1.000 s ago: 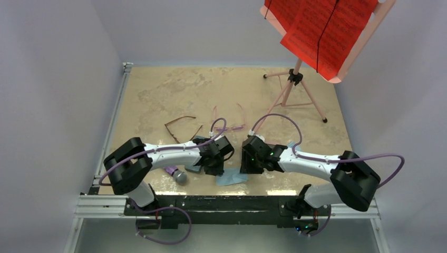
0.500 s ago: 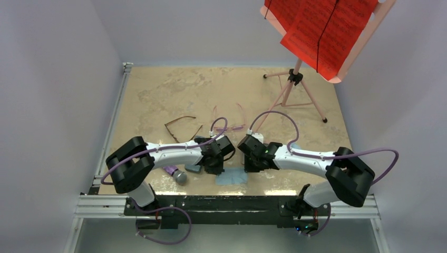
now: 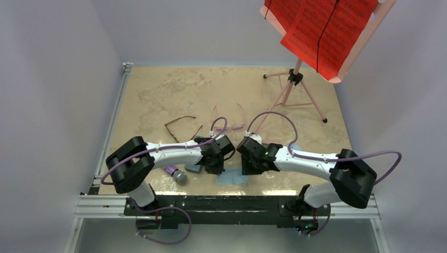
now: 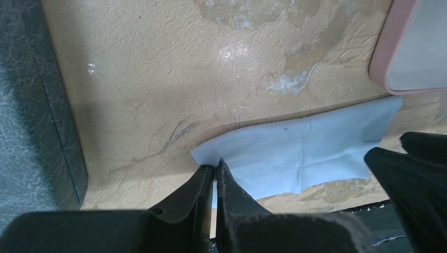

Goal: Organize the sunglasses

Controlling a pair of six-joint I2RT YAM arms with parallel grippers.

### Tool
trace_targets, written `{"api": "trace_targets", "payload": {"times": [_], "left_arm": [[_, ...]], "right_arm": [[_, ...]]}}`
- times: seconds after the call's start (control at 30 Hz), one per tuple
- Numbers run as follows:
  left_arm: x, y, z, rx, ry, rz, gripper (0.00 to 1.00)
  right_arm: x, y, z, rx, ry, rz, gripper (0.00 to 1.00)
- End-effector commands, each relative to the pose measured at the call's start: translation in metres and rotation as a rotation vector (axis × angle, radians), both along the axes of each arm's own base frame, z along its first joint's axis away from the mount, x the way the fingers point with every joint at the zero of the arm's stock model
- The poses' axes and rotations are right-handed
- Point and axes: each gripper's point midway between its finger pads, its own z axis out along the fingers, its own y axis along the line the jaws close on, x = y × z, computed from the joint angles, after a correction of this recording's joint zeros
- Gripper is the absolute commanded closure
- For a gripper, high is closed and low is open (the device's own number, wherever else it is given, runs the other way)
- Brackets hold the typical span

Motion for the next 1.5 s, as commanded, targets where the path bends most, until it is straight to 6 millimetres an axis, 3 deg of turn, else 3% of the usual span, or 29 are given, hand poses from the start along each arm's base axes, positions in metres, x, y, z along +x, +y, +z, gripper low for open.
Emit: {"api": "trace_targets", "payload": {"times": [0.0,0.2,0.33,0.63,0.77,0.93,1.23,1.47], "left_arm": [[-0.001,0.001,-0.008,-0.006,0.007,0.012,0.9],[-0.002,0.0,-0.009,-0.021,0.015,0.016,0.92],[-0.003,-0.003,-0.009,-0.033,0.019,0.014,0.96],[-0.004,-0.008,-0.007,-0.063,0.023,0.023,1.0],[0.0,-0.012,-0.001,-0.084,0.004,0.011,1.0],[0.013,-0.033,0.022,-0.155,-0.06,-0.057,1.0],[0.034,-0.06,0.057,-0.21,-0.141,-0.114,1.0],[0.05,-0.078,0.078,-0.221,-0.192,-0.147,1.0]], "right_arm": [[-0.002,0.009,-0.004,-0.001,0.025,-0.005,0.63],[-0.007,-0.001,-0.012,-0.078,0.038,-0.035,0.63],[-0.012,0.006,-0.016,-0.077,0.054,-0.022,0.65],[-0.011,0.014,-0.022,-0.115,0.048,-0.045,0.84],[-0.007,0.01,-0.012,-0.122,0.01,-0.055,0.91],[0.001,0.009,0.011,-0.069,-0.063,-0.069,1.0],[0.013,-0.002,0.04,-0.026,-0.163,-0.094,1.0],[0.025,-0.02,0.047,-0.035,-0.199,-0.132,1.0]]}}
